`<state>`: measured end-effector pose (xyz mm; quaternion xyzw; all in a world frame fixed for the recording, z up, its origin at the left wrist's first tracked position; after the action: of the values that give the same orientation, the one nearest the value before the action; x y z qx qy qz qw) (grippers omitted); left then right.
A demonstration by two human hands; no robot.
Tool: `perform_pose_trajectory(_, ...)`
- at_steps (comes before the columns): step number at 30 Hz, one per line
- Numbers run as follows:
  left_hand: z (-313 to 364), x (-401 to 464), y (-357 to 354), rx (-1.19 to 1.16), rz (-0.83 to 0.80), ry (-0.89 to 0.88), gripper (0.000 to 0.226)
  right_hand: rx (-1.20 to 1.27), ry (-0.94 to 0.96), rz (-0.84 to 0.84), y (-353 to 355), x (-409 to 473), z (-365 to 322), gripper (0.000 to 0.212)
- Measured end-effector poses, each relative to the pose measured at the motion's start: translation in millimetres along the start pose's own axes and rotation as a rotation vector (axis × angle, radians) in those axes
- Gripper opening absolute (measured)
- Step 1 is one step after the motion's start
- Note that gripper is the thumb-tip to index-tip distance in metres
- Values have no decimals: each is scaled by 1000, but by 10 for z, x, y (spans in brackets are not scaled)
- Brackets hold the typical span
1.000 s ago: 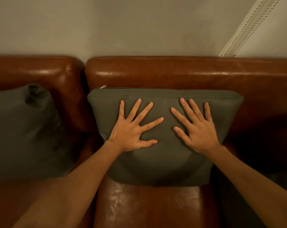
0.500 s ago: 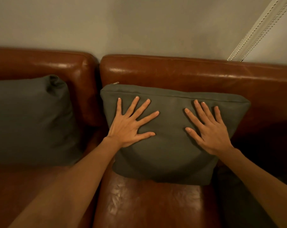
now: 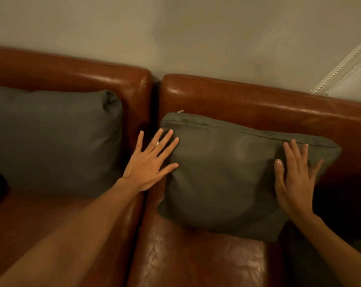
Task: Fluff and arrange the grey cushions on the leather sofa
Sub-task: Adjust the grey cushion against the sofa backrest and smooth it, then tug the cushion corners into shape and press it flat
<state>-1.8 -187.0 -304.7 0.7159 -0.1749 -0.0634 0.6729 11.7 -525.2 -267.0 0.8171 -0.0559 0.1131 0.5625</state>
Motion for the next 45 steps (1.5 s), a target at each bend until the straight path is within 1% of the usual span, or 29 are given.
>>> perform_pose_trajectory(3, -215, -258, 91, -28, 54, -48, 54, 111, 196, 22, -65, 37, -715, 45)
perform_pose_trajectory(5, -432, -454, 129, -82, 89, -83, 40, 203, 315, -13, -200, 52, -1271, 37)
perform_pose_trajectory(7, -634, -602, 142, -104, 91, -114, 34, 289, 380, -55, -338, 36, -1724, 31)
perform_pose_trajectory(9, -971, -749, 180, -123, 94, -108, 33, 375, 401, -95, -523, -2, -2203, 27)
perform_pose_trajectory(11, -1308, -854, 243, -163, 115, -92, 31, 427, 380, -164, -718, -19, -2632, 24)
perform_pose_trajectory(13, -1605, -948, 299, -190, 135, -122, 30, 474, 313, -204, -914, 57, -3015, 23)
perform_pose_trajectory(16, -1944, -1081, 370, -172, 174, -219, 29, 561, 170, -169, -1098, 297, -3435, 21)
perform_pose_trajectory(18, -2184, -1120, 425, -178, 198, -245, 30, 631, 65, -133, -1167, 492, -3659, 21)
perform_pose_trajectory(22, -2499, -1014, 567, -149, 254, -270, 33, 781, -201, -196, -1452, 798, -3827, 24)
perform_pose_trajectory(25, -2666, -782, 715, -156, 249, -187, 45, 858, -343, -236, -1614, 842, -3846, 26)
perform_pose_trajectory(27, -2768, -568, 726, -225, 155, -69, 64, 923, -391, -257, -1641, 806, -3878, 27)
perform_pose_trajectory(29, -2816, -390, 598, -276, -10, 57, 88, 977, -436, -271, -1660, 773, -3876, 27)
perform_pose_trajectory(31, -2803, -338, 450, -254, -109, 136, 102, 1037, -484, -284, -1687, 743, -3867, 24)
perform_pose_trajectory(33, -2743, -391, 390, -201, -108, 143, 104, 1055, -526, -301, -1733, 703, -3835, 19)
perform_pose_trajectory(36, -2679, -516, 410, -163, -31, 139, 101, 1069, -556, -315, -1771, 631, -3787, 16)
perform_pose_trajectory(40, -2629, -617, 435, -155, -2, 133, 98, 1094, -557, -341, -1792, 564, -3778, 21)
perform_pose_trajectory(42, -2625, -705, 412, -164, -28, 141, 100, 1023, -540, -389, -1799, 526, -3827, 19)
perform_pose_trajectory(45, -2605, -822, 382, -205, -76, 156, 101, 875, -458, -446, -1804, 509, -3907, 13)
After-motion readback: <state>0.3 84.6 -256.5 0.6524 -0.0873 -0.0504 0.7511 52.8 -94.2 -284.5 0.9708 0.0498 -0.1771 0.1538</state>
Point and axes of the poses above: each hand's wrist, its own x-axis towards the middle knuckle, its own y-axis out of the back of the hand, z = x × y, the point moved 9 cm from there along x, towards the middle knuckle, and after that the axes turned 2 degrees about -z, right-handed, at the moved point
